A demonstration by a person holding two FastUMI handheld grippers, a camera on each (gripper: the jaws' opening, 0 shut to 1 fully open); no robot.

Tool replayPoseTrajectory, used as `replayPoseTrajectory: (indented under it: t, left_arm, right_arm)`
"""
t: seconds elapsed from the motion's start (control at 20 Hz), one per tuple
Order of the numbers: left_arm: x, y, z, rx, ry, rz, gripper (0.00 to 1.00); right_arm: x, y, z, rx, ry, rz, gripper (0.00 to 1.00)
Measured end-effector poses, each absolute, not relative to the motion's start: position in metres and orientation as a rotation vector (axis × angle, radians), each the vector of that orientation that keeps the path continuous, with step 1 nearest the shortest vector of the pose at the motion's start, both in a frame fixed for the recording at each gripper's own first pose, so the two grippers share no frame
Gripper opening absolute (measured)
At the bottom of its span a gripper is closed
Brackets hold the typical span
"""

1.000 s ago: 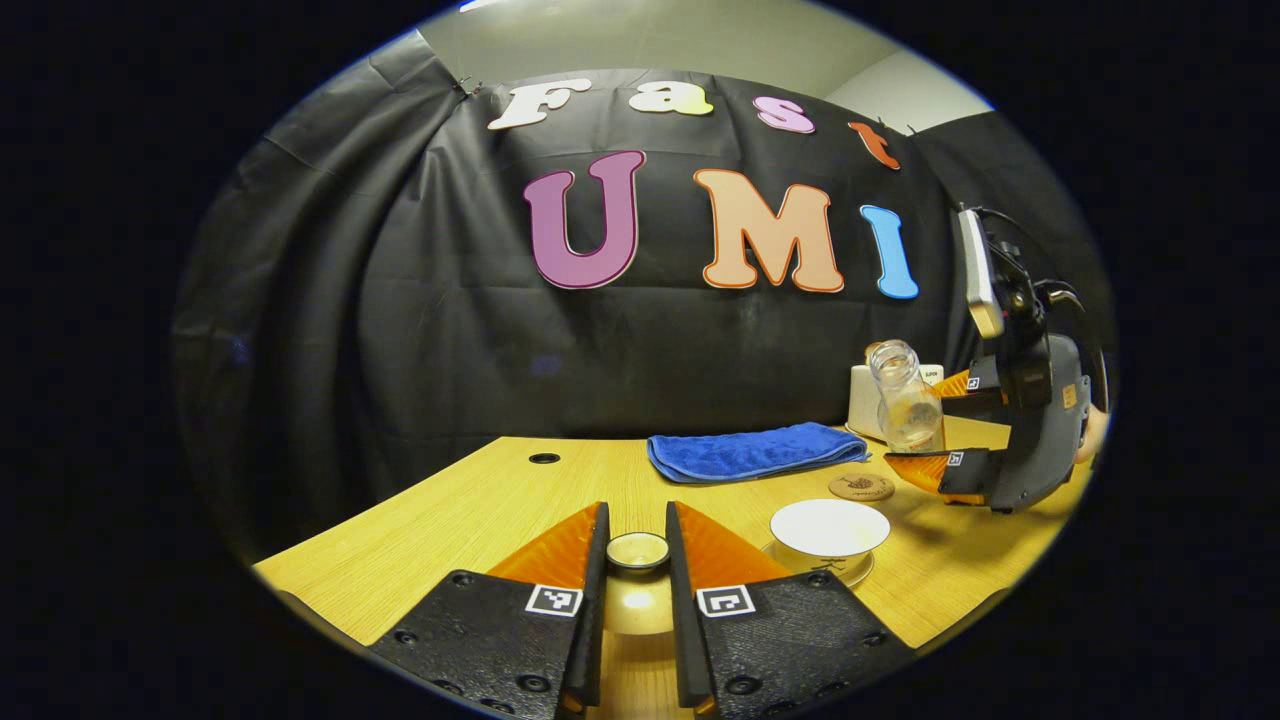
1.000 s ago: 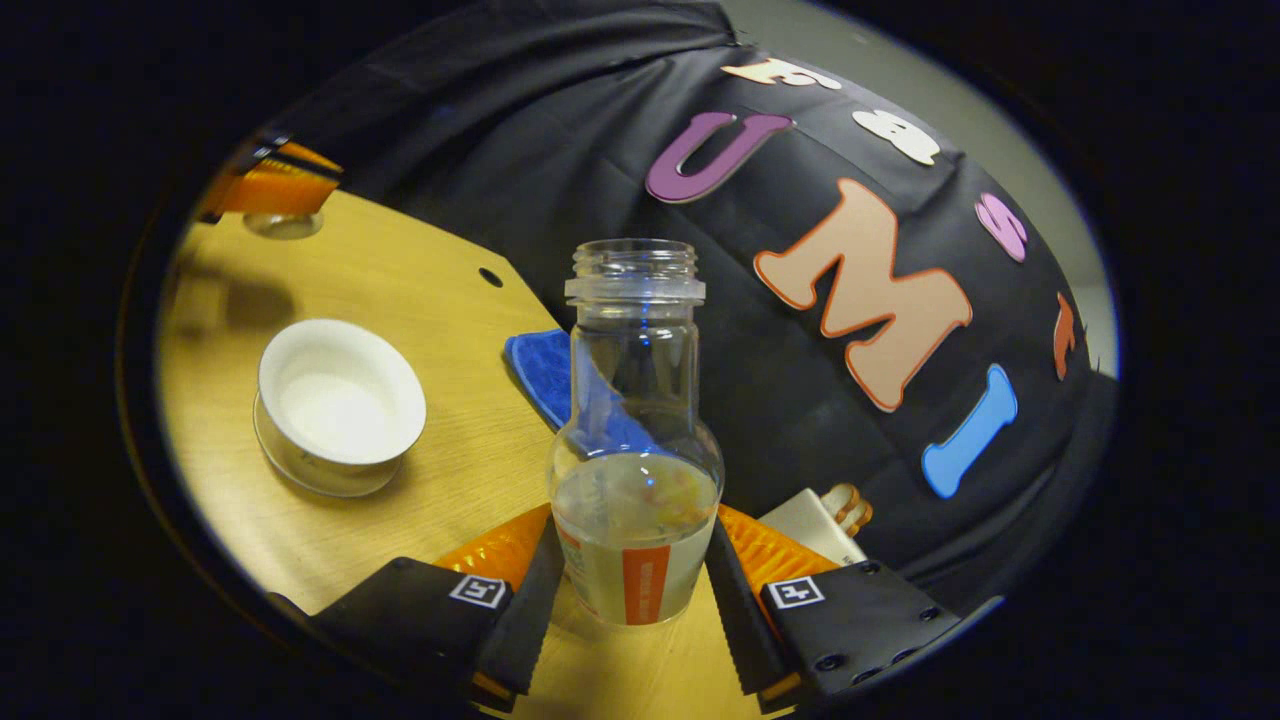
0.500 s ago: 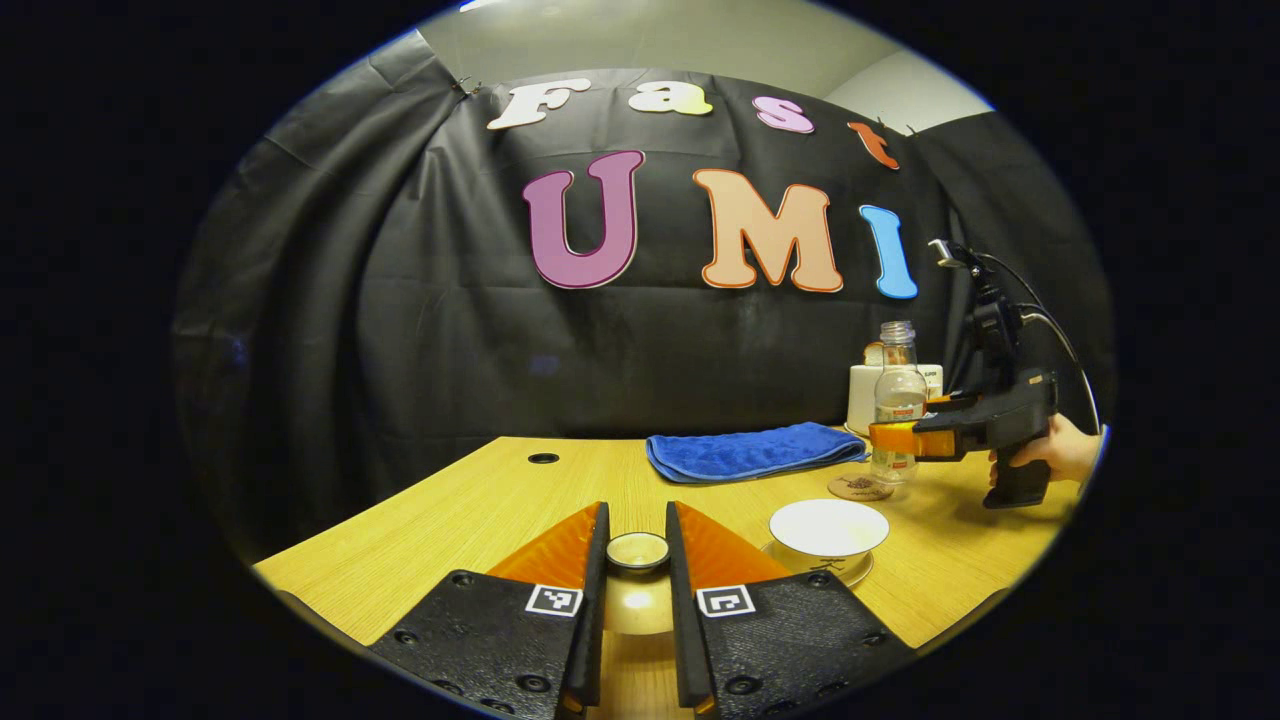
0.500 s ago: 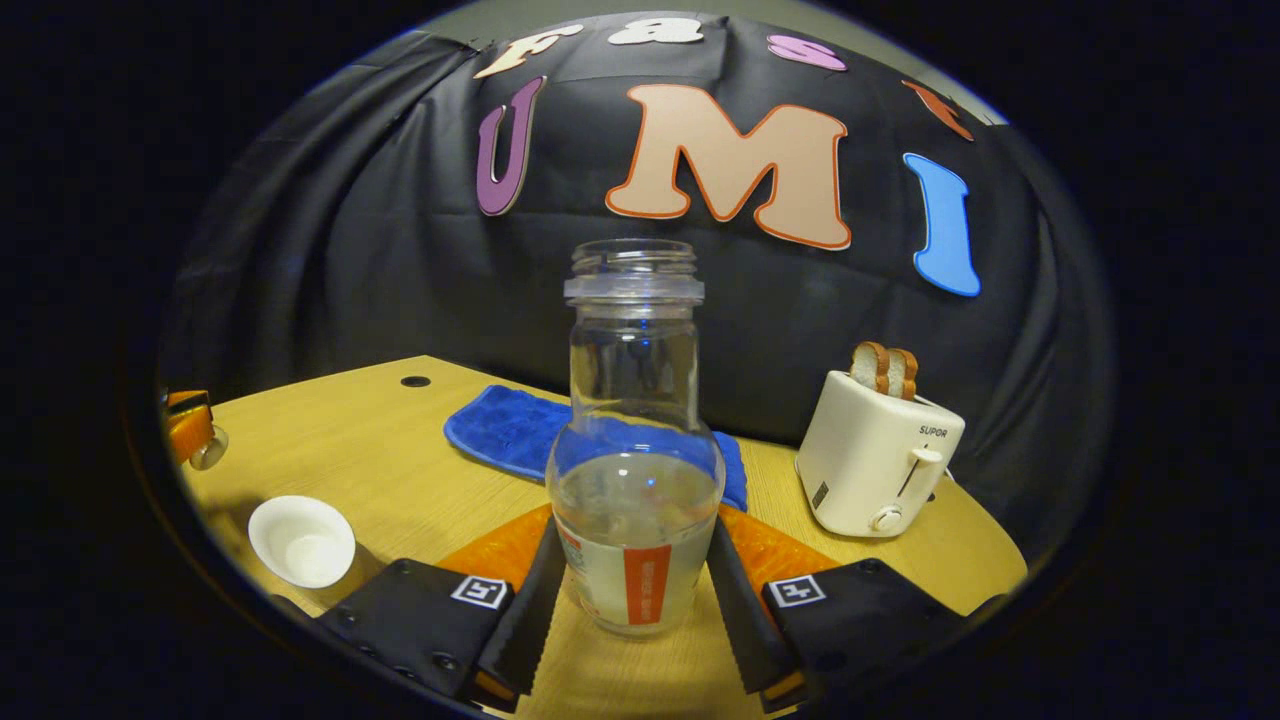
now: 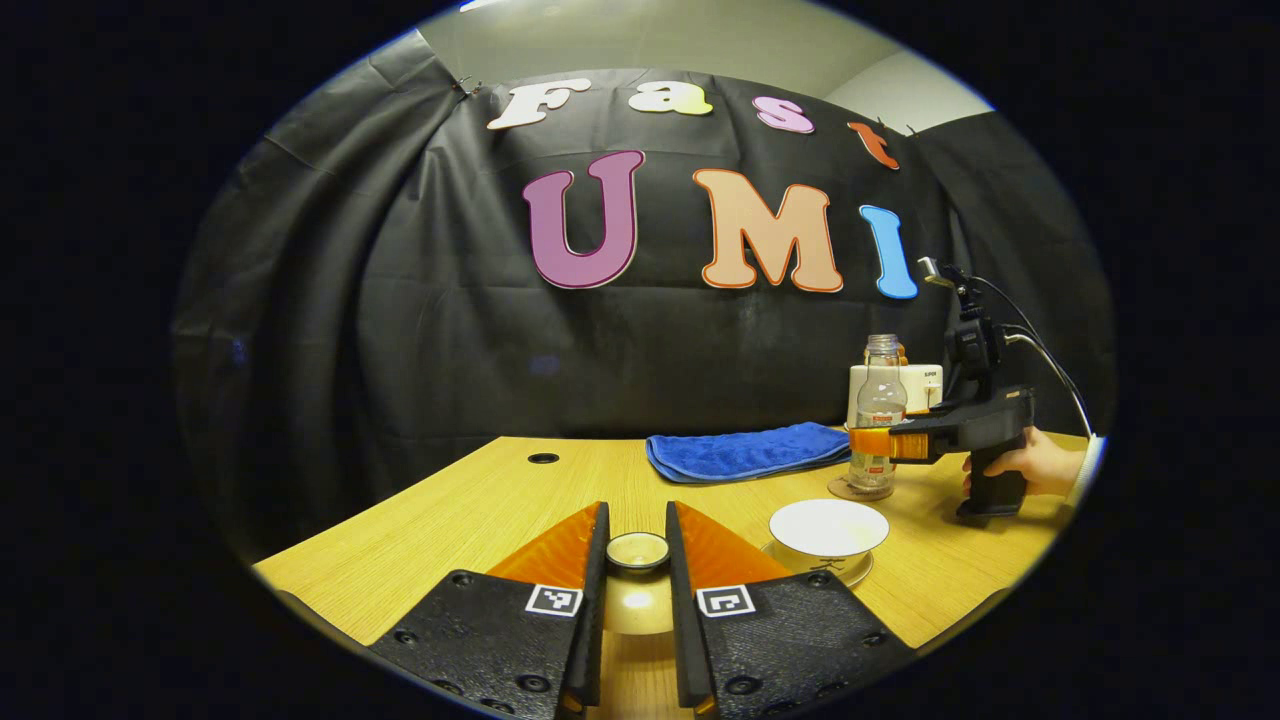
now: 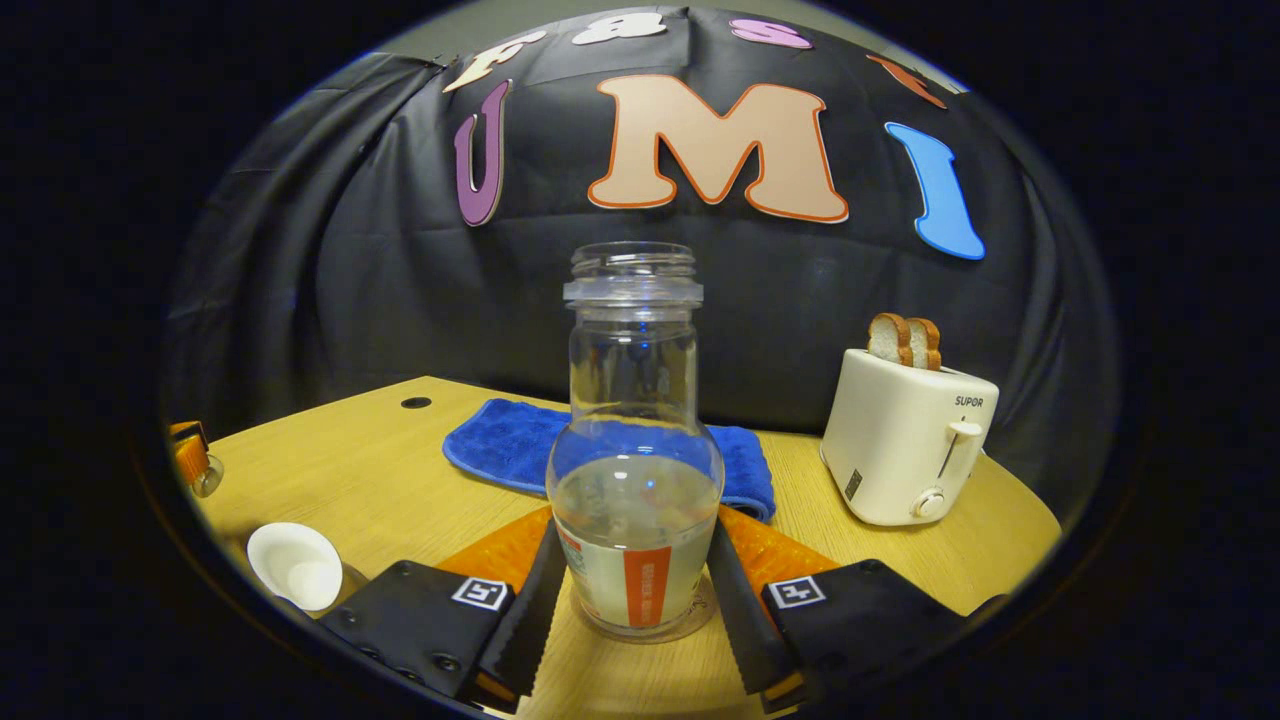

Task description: Open the teacup lid with one hand, grasp the water bottle and pour water into the teacup with the other hand; after pouring, place the water bottle on the coaster and then close the teacup lid.

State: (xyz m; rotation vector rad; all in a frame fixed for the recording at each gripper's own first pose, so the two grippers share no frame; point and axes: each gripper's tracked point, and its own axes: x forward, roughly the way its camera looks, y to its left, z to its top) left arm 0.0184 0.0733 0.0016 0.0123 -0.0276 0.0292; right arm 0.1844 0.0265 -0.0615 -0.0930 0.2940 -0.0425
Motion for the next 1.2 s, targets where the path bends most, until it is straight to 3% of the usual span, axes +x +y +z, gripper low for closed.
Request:
replayPoseTrajectory:
  t: [0.6, 0.95, 1.1, 1.15, 1.2]
  left_arm:
    - [0.018, 0.073, 0.002, 0.012, -0.028, 0.029, 0.27]
    - [0.018, 0.073, 0.001, 0.012, -0.027, 0.028, 0.27]
    - [0.022, 0.067, 0.002, 0.009, -0.029, 0.004, 0.27]
    - [0.026, 0.062, 0.002, 0.012, -0.024, -0.016, 0.27]
    - [0.030, 0.055, 0.001, 0.010, -0.024, -0.036, 0.27]
  right_arm:
    - [0.189, 0.021, -0.076, -0.087, 0.313, -0.043, 0.77]
    - [0.185, 0.022, -0.080, -0.048, 0.332, -0.051, 0.87]
    - [0.178, 0.016, -0.077, -0.048, 0.312, -0.056, 0.97]
    - [0.176, 0.015, -0.076, -0.049, 0.311, -0.057, 0.93]
    - [0.172, 0.015, -0.076, -0.047, 0.307, -0.053, 0.97]
